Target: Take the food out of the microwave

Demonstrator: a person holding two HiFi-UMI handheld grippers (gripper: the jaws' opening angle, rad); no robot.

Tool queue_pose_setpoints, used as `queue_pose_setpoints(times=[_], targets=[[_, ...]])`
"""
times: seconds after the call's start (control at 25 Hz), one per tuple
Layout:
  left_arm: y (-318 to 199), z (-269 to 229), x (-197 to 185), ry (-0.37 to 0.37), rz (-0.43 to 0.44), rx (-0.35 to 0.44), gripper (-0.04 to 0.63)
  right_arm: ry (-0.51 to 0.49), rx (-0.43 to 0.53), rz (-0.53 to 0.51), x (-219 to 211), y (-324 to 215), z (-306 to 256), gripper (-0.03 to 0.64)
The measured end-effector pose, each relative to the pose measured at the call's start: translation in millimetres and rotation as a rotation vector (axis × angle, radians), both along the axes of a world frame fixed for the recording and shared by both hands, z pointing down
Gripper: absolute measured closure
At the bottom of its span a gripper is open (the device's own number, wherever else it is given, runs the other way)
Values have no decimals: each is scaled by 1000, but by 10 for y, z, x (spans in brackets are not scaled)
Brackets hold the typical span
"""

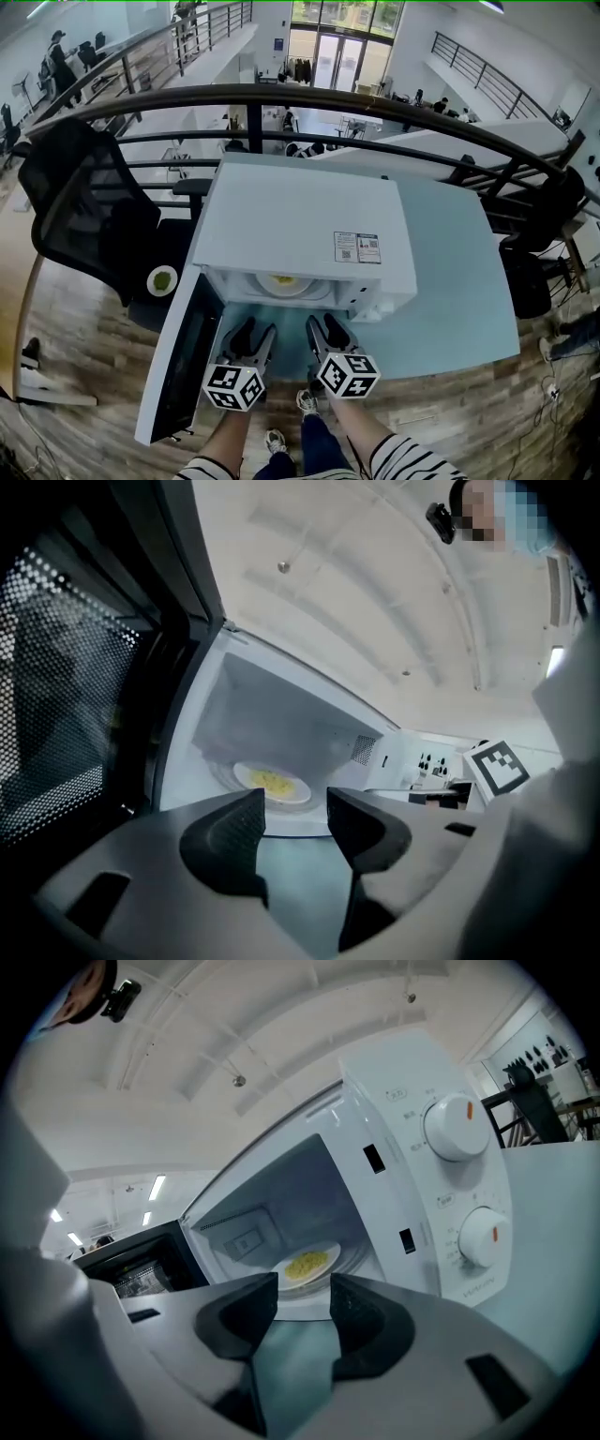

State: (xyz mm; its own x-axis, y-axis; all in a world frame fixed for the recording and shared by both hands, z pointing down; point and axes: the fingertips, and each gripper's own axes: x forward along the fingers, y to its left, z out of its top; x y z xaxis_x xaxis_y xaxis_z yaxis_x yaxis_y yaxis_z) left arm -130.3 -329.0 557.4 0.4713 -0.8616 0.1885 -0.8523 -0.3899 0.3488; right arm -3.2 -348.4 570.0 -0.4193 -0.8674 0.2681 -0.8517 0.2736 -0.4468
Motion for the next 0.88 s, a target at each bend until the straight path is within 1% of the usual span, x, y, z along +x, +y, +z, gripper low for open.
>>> queue_pose_setpoints(times=[0.2,0.4,0.6,0.76,0.88], targets=[[-243,69,10,-22,-5,8,407,-6,11,17,-62,-245,51,434],[-489,109,-43,-44,-10,15,407,17,17,39,-101,-455,95,434],[-709,137,-107,-64,-25,8,407,-20,27,53,-166,-593,118,434],[-869,125,-109,-70,-18,8,407,3,29,46,-226,-698,137,434],[-972,145,-121,-80,-27,-10,407,10,23,50,-247,-786,144,434]])
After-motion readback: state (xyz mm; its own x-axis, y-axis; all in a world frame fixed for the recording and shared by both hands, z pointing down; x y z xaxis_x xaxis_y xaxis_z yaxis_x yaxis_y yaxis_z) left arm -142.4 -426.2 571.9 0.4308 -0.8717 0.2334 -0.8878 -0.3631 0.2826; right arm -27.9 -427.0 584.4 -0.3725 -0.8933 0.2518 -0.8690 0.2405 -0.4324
